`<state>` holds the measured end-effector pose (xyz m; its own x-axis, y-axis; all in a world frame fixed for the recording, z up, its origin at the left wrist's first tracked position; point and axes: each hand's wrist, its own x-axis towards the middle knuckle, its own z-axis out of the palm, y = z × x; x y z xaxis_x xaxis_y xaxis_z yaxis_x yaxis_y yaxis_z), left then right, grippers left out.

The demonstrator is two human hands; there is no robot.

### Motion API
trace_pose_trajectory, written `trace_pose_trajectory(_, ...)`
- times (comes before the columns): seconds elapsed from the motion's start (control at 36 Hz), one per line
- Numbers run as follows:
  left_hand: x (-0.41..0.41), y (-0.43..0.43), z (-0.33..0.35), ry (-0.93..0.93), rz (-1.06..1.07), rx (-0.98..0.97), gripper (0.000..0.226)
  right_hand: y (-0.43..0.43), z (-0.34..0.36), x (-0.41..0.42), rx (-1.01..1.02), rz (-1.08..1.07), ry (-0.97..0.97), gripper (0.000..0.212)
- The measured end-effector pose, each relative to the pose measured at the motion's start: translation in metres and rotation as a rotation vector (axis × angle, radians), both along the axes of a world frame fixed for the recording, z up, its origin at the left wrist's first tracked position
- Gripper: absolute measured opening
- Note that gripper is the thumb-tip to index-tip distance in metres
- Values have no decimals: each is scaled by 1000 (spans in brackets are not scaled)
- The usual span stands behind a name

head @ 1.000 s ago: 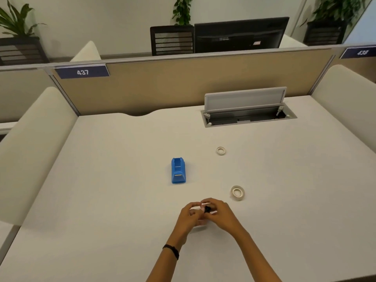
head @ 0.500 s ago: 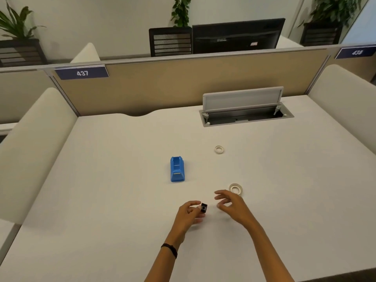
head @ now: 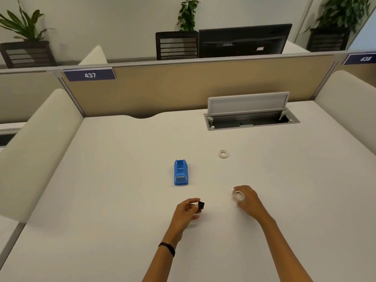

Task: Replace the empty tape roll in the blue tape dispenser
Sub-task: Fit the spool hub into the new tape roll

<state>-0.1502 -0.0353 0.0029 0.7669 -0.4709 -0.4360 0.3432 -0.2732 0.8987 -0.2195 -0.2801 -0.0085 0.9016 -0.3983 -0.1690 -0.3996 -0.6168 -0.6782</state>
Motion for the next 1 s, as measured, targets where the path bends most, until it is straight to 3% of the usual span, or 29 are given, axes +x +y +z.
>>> trace_pose_trajectory(0.28,12,-3,4,-8,46,-13,24,10,0,6,-78,-44,-18,42)
trace_pose_trajectory(0.53,19,0,2,-10,88,-18,24,18,-2,17,-166,-4,40,50)
trace_pose_trajectory(0.69,23,3,5,-23,138,-49,23,32,0,18,-144,71,-97,48)
trace_pose_trajectory(1.0,26,6,17,-112,216,-93,23,77,25,33,274,262,-367,51)
